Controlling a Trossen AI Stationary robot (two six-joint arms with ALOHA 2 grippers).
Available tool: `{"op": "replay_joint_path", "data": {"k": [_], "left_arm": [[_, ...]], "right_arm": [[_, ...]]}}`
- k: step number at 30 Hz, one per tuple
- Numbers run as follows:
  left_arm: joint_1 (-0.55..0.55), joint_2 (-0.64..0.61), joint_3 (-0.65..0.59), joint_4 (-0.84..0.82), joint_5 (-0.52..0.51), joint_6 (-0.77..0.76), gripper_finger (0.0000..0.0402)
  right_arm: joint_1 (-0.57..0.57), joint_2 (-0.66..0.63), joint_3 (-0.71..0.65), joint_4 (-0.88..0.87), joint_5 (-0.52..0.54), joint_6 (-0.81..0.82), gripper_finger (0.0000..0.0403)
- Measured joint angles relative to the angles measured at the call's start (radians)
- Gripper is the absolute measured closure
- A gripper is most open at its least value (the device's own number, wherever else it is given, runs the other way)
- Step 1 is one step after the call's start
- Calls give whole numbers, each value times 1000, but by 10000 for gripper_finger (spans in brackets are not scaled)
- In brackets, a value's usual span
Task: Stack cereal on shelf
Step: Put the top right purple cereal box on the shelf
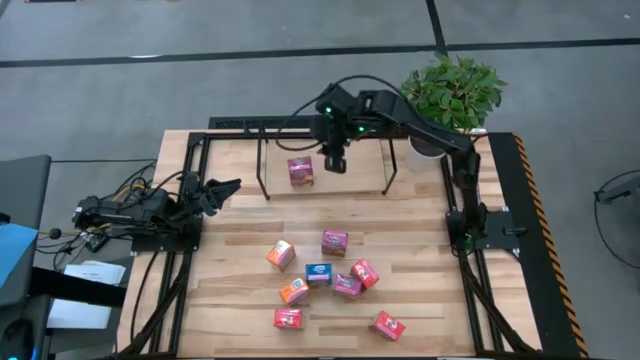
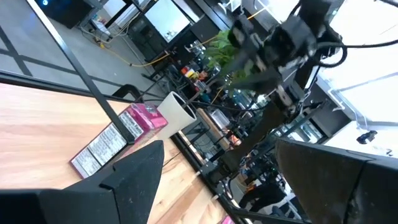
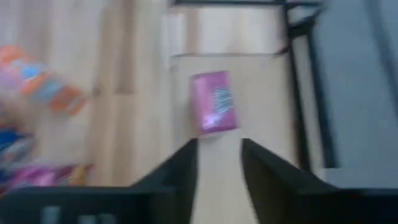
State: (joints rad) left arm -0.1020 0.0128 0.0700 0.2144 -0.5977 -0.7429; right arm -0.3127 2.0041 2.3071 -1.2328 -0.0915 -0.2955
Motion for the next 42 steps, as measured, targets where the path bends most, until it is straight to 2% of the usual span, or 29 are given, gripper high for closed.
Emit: {"op": "replay_joint_path", "data": {"k": [3, 5, 7, 11, 13, 15, 18, 20, 24, 32, 38, 42], "left_arm": [[0, 0, 0, -9, 0, 0, 103], [0, 0, 0, -22, 0, 0, 103], [0, 0, 0, -31, 4, -2, 103], [0, 0, 0, -33, 10, -9, 103], [0, 0, 0, -33, 10, -18, 103], [0, 0, 0, -41, 10, -28, 103], [0, 0, 0, -46, 9, -30, 103], [0, 0, 0, -46, 9, -31, 103], [0, 0, 0, -50, 9, -36, 103], [0, 5, 0, -97, 9, -60, 103], [0, 7, 0, -117, 10, -74, 103], [0, 7, 0, -119, 9, -74, 103]], "right_arm": [[13, -65, -134, 23, -87, 2, 348], [21, -140, -280, 85, -117, 25, 385], [31, -234, -473, 225, -113, 76, 388], [79, -378, -862, 688, -17, 239, 369], [100, -393, -988, 887, 9, 301, 371], [108, -383, -1057, 1002, 11, 357, 384], [101, -333, -1082, 1068, 26, 391, 395], [99, -283, -1074, 1113, 34, 401, 387], [98, -206, -1042, 1127, 12, 411, 376], [69, -87, -978, 1132, 14, 392, 395], [40, -32, -928, 1128, 14, 392, 373], [26, 1, -895, 1132, 13, 380, 377]]}}
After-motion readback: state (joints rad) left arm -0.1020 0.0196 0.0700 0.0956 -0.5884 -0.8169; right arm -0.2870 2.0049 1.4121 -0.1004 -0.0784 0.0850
